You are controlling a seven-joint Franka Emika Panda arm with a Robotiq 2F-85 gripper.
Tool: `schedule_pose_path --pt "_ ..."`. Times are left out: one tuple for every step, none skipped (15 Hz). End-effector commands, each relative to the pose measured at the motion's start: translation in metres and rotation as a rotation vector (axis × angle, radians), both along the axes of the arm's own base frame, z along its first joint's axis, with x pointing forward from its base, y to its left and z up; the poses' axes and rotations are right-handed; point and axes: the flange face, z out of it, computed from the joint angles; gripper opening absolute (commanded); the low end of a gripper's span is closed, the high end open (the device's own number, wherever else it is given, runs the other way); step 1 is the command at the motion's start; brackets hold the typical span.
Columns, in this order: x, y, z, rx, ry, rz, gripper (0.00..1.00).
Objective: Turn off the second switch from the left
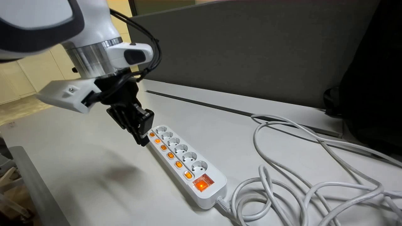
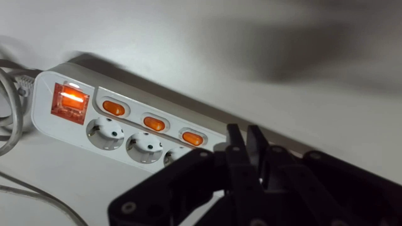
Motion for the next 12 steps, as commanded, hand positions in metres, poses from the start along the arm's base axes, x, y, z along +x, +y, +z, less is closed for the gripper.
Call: schedule_pose_path --pt "0.003 -0.001 -0.005 -0.010 0.014 -0.004 0.07" --pt "0.005 -0.002 -0.009 -0.016 0.029 -0.011 0.01" --pt "0.008 -0.002 -0.012 -0.020 0.035 -0.011 0.01" --pt "0.009 -0.002 -0.013 -0.022 0.039 -0.010 0.01" --pt "0.010 -0.002 -0.013 -0.023 0.040 -0.010 0.01" --pt "0.010 -0.002 -0.013 -0.023 0.040 -0.011 0.01" --pt "0.011 -0.002 -0.013 -0.024 0.040 -0.011 0.01" --pt "0.011 -0.002 -0.013 -0.024 0.040 -0.011 0.01" --pt "0.011 -0.002 -0.013 -0.024 0.039 -0.011 0.01" --pt "0.011 -0.002 -0.013 -0.024 0.040 -0.011 0.01" --pt "0.011 -0.002 -0.013 -0.024 0.040 -0.011 0.01" --pt "0.013 0.000 -0.017 -0.016 0.026 -0.027 0.00"
